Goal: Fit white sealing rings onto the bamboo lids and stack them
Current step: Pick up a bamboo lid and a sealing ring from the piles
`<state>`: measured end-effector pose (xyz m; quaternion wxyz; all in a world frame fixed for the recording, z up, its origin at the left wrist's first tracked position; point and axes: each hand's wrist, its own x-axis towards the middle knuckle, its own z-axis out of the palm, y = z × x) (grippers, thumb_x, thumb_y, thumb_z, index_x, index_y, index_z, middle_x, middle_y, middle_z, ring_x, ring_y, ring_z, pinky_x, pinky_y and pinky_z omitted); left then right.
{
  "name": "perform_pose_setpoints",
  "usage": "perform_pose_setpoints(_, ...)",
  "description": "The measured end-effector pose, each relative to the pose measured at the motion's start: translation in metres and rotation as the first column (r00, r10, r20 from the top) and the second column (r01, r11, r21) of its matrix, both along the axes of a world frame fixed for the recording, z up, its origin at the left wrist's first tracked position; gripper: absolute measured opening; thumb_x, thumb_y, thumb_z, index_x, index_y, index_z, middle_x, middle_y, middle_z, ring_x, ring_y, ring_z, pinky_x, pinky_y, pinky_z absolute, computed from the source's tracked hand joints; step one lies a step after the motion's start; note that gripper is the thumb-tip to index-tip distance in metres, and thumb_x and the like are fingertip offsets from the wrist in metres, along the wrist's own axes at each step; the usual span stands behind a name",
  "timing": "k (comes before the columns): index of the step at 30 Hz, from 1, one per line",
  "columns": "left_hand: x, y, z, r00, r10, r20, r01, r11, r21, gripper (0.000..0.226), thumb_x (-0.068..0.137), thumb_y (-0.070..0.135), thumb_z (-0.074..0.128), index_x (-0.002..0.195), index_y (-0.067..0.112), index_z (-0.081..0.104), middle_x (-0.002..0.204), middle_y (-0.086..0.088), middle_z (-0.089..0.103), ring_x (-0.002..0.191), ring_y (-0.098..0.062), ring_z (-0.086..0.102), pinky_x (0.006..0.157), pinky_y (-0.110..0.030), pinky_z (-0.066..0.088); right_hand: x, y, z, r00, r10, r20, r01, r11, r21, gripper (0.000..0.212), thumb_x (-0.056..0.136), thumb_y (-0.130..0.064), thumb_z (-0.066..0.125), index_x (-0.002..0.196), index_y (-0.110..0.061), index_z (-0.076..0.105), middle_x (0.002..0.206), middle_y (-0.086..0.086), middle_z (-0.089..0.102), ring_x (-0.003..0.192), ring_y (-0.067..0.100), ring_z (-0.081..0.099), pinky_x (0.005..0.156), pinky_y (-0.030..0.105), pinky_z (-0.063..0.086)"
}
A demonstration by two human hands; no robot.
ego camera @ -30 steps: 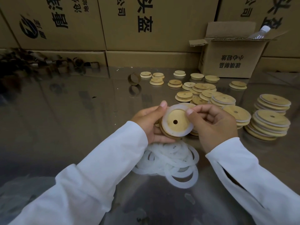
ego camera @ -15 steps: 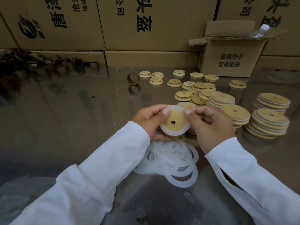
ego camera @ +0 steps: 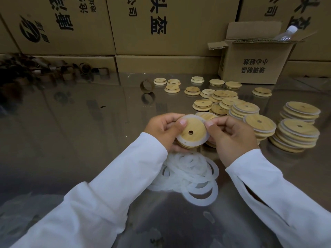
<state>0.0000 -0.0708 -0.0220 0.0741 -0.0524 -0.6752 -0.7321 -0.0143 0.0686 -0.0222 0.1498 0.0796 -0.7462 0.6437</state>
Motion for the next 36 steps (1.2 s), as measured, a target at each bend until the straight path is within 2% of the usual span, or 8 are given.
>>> perform_pose_setpoints(3, 0.0002, 0.0005, 0.002, 1.0, 0.022, 0.008, -0.022, 0.999, 0.042, 0.015, 0.092, 0.01, 0.048, 0.092, 0.011, 0.063, 0.081, -0.011, 0.065, 0.072, -0.023, 0.065, 0.051, -0.033, 0.058, 0.001, -0.0024, 0.0014, 1.0, -0.004, -0.028, 0.004, 1.0, -0.005, 0.02, 0.084, -0.012, 0.061, 0.067, -0.023, 0.058, 0.07, -0.003, 0.061, 0.067, 0.012, 0.056, 0.065, 0.017, 0.048)
perform_pose_setpoints(7, 0.0005, 0.0007, 0.0033, 0.999, 0.027, 0.017, -0.028, 0.998, 0.061, 0.016, 0.093, 0.011, 0.048, 0.091, 0.013, 0.063, 0.082, -0.009, 0.066, 0.074, -0.024, 0.066, 0.051, -0.032, 0.057, 0.0033, -0.0037, 0.0037, 0.998, 0.005, -0.06, -0.006, 1.0, -0.026, 0.018, 0.084, -0.012, 0.062, 0.069, -0.023, 0.059, 0.07, -0.005, 0.061, 0.066, 0.008, 0.056, 0.061, 0.011, 0.047)
perform_pose_setpoints(13, -0.0017, 0.0012, 0.0033, 0.997, 0.063, 0.048, -0.07, 0.985, 0.156, 0.014, 0.092, 0.015, 0.049, 0.089, 0.013, 0.062, 0.092, -0.013, 0.064, 0.081, -0.028, 0.065, 0.053, -0.034, 0.058, 0.0072, -0.0066, -0.0019, 0.999, 0.009, -0.044, -0.01, 0.999, -0.032, 0.013, 0.082, -0.017, 0.064, 0.073, -0.025, 0.059, 0.073, -0.002, 0.063, 0.072, 0.017, 0.061, 0.07, 0.025, 0.052)
perform_pose_setpoints(15, -0.0025, 0.0016, 0.0033, 0.996, 0.059, 0.061, -0.07, 0.978, 0.198, 0.014, 0.092, 0.015, 0.048, 0.09, 0.011, 0.062, 0.098, -0.017, 0.062, 0.085, -0.031, 0.064, 0.054, -0.035, 0.058, 0.0078, -0.0088, -0.0035, 0.999, -0.02, -0.05, 0.018, 1.0, -0.024, 0.013, 0.081, -0.018, 0.064, 0.072, -0.025, 0.059, 0.073, -0.004, 0.063, 0.071, 0.013, 0.059, 0.068, 0.021, 0.05)
perform_pose_setpoints(18, -0.002, 0.0021, 0.0018, 0.998, 0.011, 0.065, -0.026, 0.973, 0.228, 0.012, 0.09, 0.014, 0.05, 0.092, 0.01, 0.061, 0.096, -0.015, 0.064, 0.079, -0.027, 0.067, 0.054, -0.033, 0.058, 0.0054, -0.0078, -0.0032, 0.996, -0.083, -0.035, 0.082, 0.996, -0.044, 0.015, 0.082, -0.018, 0.064, 0.07, -0.025, 0.059, 0.071, -0.01, 0.061, 0.063, -0.001, 0.055, 0.06, 0.005, 0.043)
perform_pose_setpoints(22, -0.0018, -0.0005, -0.0004, 0.996, -0.078, 0.051, 0.07, 0.987, 0.144, 0.02, 0.086, 0.002, 0.055, 0.103, 0.01, 0.06, 0.093, -0.01, 0.067, 0.081, -0.022, 0.067, 0.064, -0.035, 0.059, 0.0021, -0.0029, -0.003, 0.996, -0.083, 0.04, 0.086, 0.993, -0.087, 0.017, 0.081, -0.017, 0.065, 0.068, -0.026, 0.061, 0.071, -0.011, 0.063, 0.064, 0.002, 0.058, 0.065, 0.015, 0.046)
perform_pose_setpoints(30, -0.0027, -0.0038, -0.0026, 0.999, 0.001, 0.04, 0.0, 1.0, -0.026, 0.011, 0.085, 0.008, 0.058, 0.092, 0.01, 0.066, 0.082, -0.011, 0.067, 0.079, -0.025, 0.064, 0.081, -0.04, 0.053, 0.0058, -0.0044, -0.0012, 1.0, 0.024, -0.009, -0.025, 0.997, -0.069, 0.017, 0.077, -0.008, 0.069, 0.065, -0.02, 0.065, 0.067, -0.008, 0.066, 0.058, -0.003, 0.06, 0.056, 0.006, 0.046)
perform_pose_setpoints(36, -0.0038, -0.0062, -0.0011, 1.0, 0.005, 0.003, -0.005, 1.0, -0.015, 0.011, 0.083, 0.005, 0.059, 0.088, 0.012, 0.065, 0.079, -0.008, 0.067, 0.075, -0.019, 0.064, 0.077, -0.036, 0.055, 0.0042, -0.0029, 0.0002, 0.997, 0.046, 0.063, -0.038, 0.99, -0.133, 0.023, 0.076, -0.006, 0.069, 0.061, -0.022, 0.066, 0.059, -0.009, 0.066, 0.057, 0.001, 0.06, 0.062, 0.015, 0.052)
